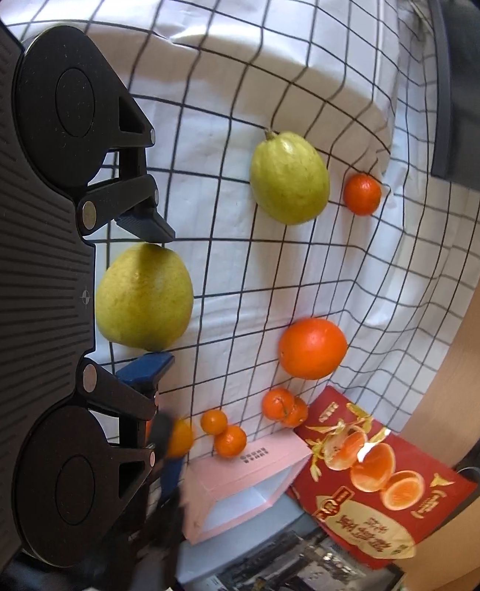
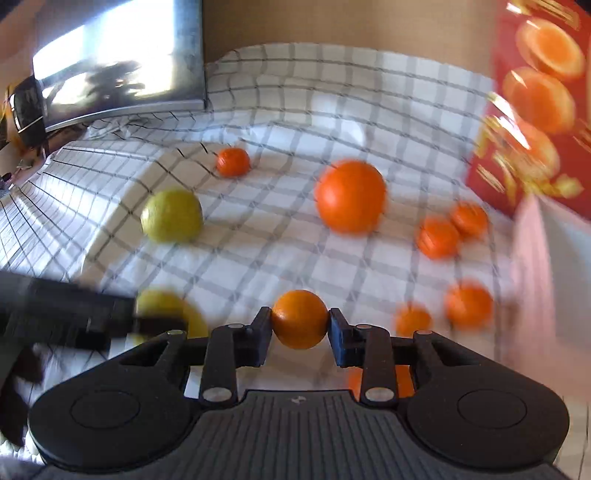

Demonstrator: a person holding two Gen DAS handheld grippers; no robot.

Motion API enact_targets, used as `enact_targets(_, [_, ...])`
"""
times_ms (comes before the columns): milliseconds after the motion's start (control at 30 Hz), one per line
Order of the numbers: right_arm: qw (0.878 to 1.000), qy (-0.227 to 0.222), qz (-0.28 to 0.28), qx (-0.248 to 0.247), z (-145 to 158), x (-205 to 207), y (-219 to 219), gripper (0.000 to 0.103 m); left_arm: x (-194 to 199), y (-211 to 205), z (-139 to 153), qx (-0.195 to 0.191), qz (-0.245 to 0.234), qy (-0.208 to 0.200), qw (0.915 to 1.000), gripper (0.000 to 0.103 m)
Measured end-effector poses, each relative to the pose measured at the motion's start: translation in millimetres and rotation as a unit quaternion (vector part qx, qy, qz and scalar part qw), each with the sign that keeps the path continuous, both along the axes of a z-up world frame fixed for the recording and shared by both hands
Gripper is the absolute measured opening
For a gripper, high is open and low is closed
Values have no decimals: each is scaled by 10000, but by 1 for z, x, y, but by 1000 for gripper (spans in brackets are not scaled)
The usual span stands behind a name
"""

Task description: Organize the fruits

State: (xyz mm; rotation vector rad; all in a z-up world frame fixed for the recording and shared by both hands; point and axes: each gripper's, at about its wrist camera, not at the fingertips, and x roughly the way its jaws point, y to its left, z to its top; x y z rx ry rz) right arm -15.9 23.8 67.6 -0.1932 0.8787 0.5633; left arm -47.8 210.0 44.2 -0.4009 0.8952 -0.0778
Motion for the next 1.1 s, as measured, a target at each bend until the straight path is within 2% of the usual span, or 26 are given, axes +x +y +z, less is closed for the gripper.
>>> enact_targets(133, [9992, -98, -388, 12, 3, -31, -31, 32, 9, -8, -2, 228, -18, 61, 9997, 72])
enact_targets(267, [9978, -181, -630, -124, 3, -48, -43, 32, 16, -14, 3, 142, -258, -123, 9995, 72])
enact_targets(433, [9965, 93, -805, -204, -14, -51, -48, 32, 21, -34, 9, 198, -670, -323, 9970, 72])
enact_targets(600, [9953, 196, -891, -333, -28, -48, -48, 32, 22, -45, 11, 56, -956, -412, 9945, 72])
enact_targets(800, [9954, 88, -842, -454, -33, -49, -46, 33, 15, -55, 13, 289, -1148, -527, 9916, 71])
enact_targets(900, [9954, 36, -838, -456, -33, -50, -45, 35, 13, -55, 12, 498, -1064, -543, 9916, 70])
enact_targets(967, [9953, 28, -858, -441, -34, -50, -47, 37, 14, -54, 11, 765, -832, -465, 9925, 70])
enact_targets(1033, [9948, 12, -918, -447, -34, -50, -48, 52, 14, -50, 8, 910, -615, -351, 9933, 69])
enact_targets(1100, [9932, -55, -1042, -521, -35, -51, -50, 64, 15, -42, 5, 896, -436, -226, 9948, 69])
